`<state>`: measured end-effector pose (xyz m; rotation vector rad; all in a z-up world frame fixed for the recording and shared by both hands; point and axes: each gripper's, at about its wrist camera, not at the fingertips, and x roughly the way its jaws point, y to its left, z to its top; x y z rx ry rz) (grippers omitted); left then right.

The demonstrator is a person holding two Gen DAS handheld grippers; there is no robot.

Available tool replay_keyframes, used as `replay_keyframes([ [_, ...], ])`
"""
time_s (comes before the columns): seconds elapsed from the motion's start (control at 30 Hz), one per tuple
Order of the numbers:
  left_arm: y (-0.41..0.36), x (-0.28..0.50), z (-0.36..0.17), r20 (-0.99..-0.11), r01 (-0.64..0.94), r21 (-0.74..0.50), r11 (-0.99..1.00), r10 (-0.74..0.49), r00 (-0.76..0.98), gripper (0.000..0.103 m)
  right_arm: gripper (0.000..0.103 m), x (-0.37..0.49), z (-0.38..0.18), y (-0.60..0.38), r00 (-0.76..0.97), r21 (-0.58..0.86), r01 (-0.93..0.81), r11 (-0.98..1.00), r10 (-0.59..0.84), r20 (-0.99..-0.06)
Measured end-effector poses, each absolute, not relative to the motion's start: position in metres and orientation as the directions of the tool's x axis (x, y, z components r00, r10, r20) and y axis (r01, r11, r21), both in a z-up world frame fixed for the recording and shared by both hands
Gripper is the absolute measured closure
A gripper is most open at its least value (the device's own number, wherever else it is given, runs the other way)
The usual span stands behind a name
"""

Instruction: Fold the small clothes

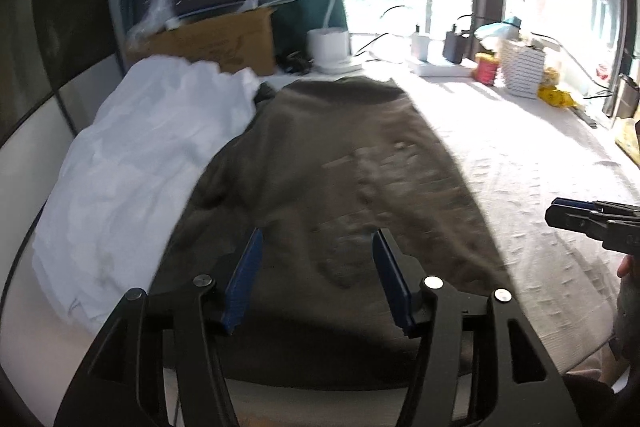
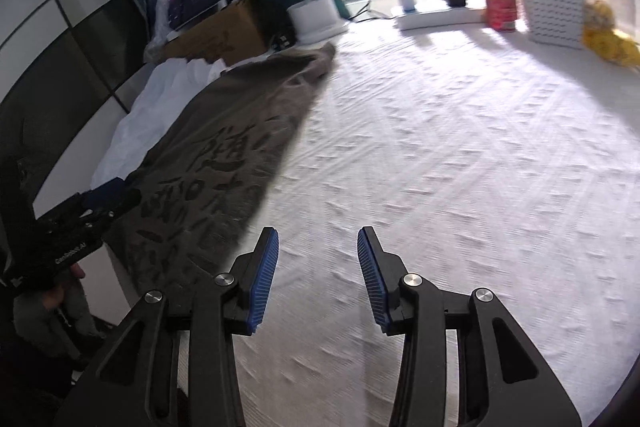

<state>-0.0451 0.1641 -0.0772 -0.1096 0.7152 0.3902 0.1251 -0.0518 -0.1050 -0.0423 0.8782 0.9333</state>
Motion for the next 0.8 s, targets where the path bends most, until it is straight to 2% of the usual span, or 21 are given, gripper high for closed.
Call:
replay_keyframes([
  [0.37, 0.103, -0.014, -0.066, -0.638, -0.223, 0.047, 0.974, 0.201, 0.744, 0.045, 0.059, 0.131, -0.078, -0.131, 0.412, 0.266, -0.656, 0.707, 0.630, -0.659],
  [0.47, 0.085, -0.005, -0.061, -0.627, -0.179, 0.051, 0.982, 0.171, 0.760, 0.042, 0.059, 0.132, -0.069, -0.151, 0.450, 0.249, -0.635, 0.732, 0.611, -0.651],
  [0.63, 0.061, 0.003, -0.049, -0.600, -0.118, 0.026, 0.993, 0.110, 0.792, 0.014, 0.058, 0.132, -0.054, -0.185, 0.519, 0.223, -0.597, 0.771, 0.583, -0.626],
  [0.73, 0.049, 0.009, -0.039, -0.579, -0.095, 0.023, 0.995, 0.091, 0.810, 0.004, 0.058, 0.130, -0.045, -0.200, 0.555, 0.195, -0.580, 0.791, 0.559, -0.616],
  [0.8, 0.042, 0.012, -0.033, -0.561, -0.081, 0.021, 0.997, 0.079, 0.824, 0.002, 0.058, 0.130, -0.039, -0.206, 0.572, 0.179, -0.571, 0.801, 0.544, -0.613],
])
